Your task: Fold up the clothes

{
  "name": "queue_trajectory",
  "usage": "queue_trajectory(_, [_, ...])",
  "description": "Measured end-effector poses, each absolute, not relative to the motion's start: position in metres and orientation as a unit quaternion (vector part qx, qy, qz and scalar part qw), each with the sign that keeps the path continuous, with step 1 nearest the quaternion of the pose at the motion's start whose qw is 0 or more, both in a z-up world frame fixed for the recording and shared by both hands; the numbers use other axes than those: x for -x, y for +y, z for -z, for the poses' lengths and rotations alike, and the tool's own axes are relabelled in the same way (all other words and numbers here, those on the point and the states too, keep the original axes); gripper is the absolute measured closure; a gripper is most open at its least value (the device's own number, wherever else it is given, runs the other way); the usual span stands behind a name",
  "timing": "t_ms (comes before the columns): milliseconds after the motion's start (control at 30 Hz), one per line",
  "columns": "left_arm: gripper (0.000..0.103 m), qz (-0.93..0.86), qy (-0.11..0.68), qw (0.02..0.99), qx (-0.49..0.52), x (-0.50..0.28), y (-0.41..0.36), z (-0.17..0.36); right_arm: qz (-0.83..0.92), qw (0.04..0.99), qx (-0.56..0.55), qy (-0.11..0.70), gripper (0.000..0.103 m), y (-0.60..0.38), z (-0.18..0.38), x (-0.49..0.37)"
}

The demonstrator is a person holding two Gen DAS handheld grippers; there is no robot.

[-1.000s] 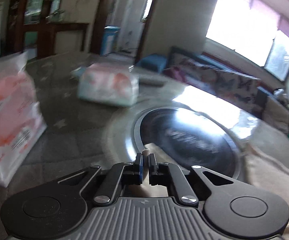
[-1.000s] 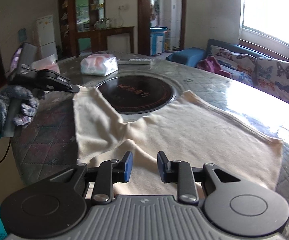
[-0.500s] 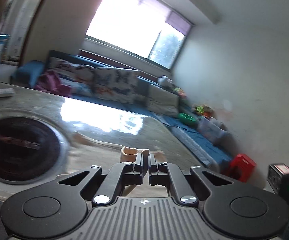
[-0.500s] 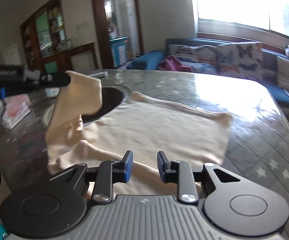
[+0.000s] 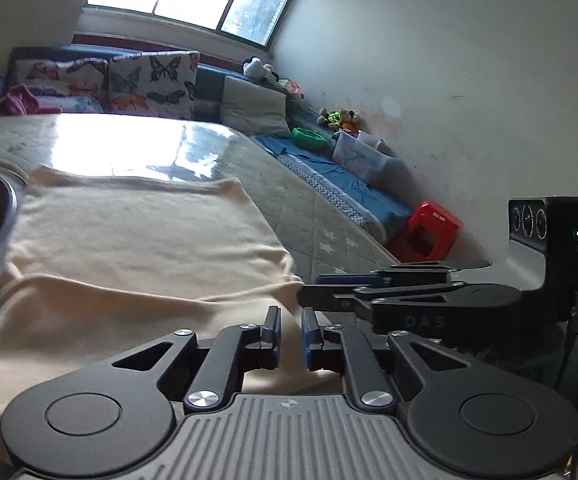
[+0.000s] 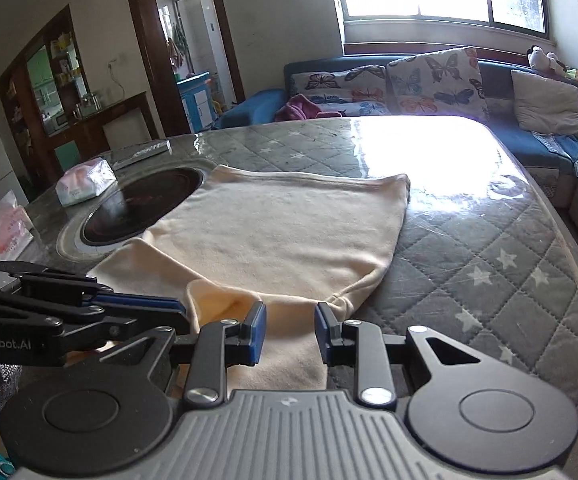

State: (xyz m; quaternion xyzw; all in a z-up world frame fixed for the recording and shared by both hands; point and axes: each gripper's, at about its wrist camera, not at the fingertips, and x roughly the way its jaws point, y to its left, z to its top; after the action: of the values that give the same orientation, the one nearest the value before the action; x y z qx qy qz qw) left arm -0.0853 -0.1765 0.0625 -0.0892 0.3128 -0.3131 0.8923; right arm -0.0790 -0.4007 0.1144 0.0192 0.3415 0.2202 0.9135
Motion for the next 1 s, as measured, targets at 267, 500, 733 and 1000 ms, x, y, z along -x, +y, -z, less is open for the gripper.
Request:
queue_trajectory(267, [0.077, 0.195, 0.299, 0.933, 0.041, 0.096, -0.097, -0.062, -0.249, 0.902, -0.034, 0.351, 0.077, -0.386, -0.112, 0.083])
queue_trajectory(500, [0.058, 0.149, 0.316, 0.937, 0.027, 0.116, -0.060, -0.053, -0.248, 0.889, -0.027, 0.385, 0.077, -0.377, -0.097, 0.087])
queue_trajectory(733, [0.060, 0.156, 0.321, 0.934, -0.002, 0.121, -0.067, -0.040, -0.253, 0.885, -0.017, 0.390, 0.082, -0.367, -0.095, 0.088])
queue_trajectory(1000, [0.089, 0.157, 0.314, 0.936, -0.008, 0.122, -0.068, -0.035, -0.243, 0.897, 0.000, 0.370, 0.098, -0.364, -0.106, 0.091])
